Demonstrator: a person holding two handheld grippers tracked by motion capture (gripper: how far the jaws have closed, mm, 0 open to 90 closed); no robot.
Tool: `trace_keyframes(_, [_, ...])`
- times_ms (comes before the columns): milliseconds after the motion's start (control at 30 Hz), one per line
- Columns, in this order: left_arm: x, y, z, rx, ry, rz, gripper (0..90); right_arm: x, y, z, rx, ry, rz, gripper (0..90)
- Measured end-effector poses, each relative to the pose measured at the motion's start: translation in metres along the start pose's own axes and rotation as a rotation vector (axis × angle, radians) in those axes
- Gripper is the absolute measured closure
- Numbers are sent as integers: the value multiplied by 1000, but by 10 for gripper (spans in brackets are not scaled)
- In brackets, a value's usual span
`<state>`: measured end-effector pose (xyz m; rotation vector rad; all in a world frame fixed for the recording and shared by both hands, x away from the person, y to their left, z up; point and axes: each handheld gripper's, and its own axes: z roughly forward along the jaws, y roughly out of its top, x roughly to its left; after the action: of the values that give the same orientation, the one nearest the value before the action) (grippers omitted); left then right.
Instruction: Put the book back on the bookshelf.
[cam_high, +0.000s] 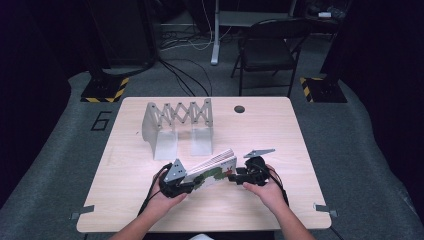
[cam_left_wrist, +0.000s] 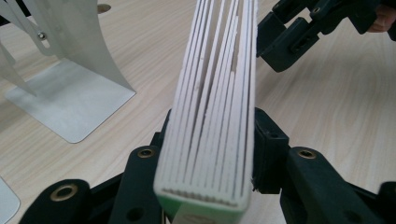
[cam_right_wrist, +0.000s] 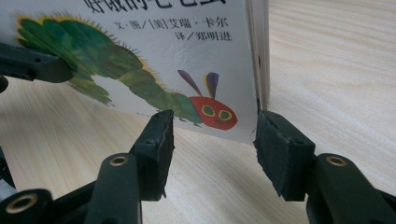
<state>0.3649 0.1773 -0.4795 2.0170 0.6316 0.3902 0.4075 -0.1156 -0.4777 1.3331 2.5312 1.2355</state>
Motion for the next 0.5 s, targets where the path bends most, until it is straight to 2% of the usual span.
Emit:
trace_keyframes(233, [-8, 2, 0, 15, -25, 22, 725, -2, 0, 1, 0, 8, 6, 471])
trace_keyframes(300, [-14, 3, 0, 26, -49, 34, 736, -2, 0, 2, 3, 8, -6, 471])
trace_keyframes(367, [-18, 4, 1, 29, -41, 60, 743, -2, 0, 3, 7, 8, -1, 471])
trace_keyframes(500, [-20, 5, 2, 31, -35, 58, 743, -2, -1, 3, 15, 5, -4, 471])
